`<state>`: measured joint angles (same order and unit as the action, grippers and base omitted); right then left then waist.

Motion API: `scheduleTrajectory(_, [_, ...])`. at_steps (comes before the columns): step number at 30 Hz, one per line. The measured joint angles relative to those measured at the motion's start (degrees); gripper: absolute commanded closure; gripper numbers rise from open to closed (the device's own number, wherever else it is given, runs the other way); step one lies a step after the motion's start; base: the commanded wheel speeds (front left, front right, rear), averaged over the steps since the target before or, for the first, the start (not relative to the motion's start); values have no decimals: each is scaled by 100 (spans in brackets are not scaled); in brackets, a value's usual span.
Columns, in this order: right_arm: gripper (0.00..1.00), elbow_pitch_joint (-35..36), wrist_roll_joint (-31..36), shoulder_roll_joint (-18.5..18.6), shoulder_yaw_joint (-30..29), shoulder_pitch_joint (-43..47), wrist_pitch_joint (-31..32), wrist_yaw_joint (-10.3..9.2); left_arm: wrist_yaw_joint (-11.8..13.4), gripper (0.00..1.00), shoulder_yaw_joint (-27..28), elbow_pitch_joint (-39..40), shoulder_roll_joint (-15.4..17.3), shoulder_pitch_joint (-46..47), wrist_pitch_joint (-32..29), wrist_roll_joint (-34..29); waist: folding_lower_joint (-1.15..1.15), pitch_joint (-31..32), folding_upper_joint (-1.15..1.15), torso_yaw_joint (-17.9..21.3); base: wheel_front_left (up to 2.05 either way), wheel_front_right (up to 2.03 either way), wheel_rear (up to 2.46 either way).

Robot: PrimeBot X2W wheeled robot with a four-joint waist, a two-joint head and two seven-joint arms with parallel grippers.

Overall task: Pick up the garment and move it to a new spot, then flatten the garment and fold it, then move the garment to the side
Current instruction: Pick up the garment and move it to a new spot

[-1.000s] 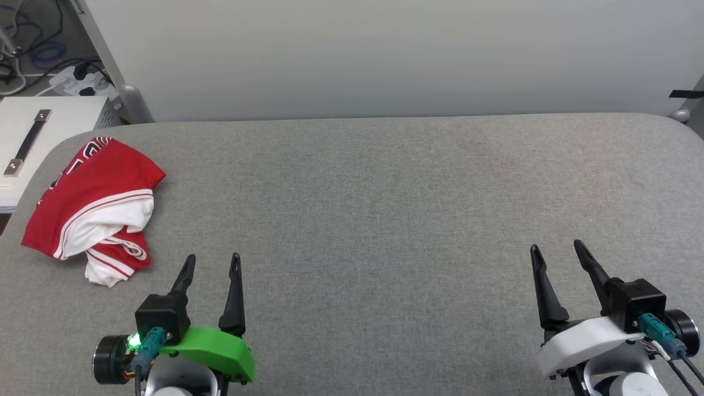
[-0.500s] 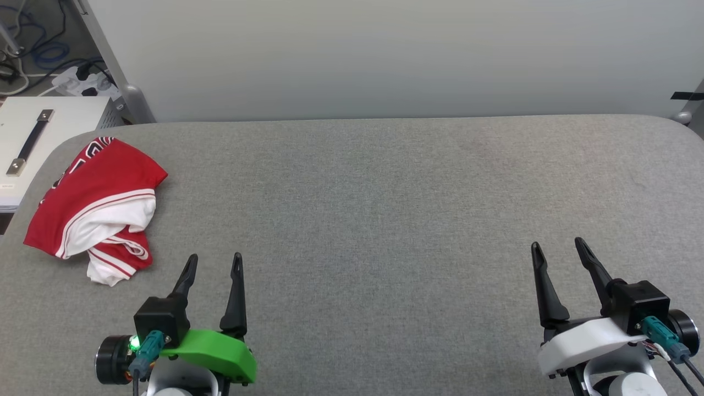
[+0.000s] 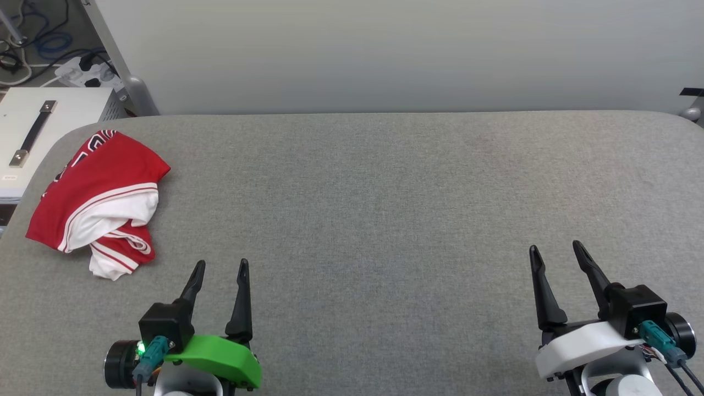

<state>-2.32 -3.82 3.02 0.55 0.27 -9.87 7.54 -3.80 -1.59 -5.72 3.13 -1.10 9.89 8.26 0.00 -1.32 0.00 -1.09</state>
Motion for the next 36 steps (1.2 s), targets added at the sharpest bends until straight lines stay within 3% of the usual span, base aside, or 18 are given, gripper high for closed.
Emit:
scheduleTrajectory(14, [0,-145,-1,-1,185,1,-159,0,-52,0,-13,-80,0,4,172,118,0,-42,0,-293,0,0,0])
scheduleTrajectory(36, [0,-392,-116,-4,601,1,-412,0,-124,0,-46,-215,-1,2,426,293,0,-44,0,-1717,0,0,0])
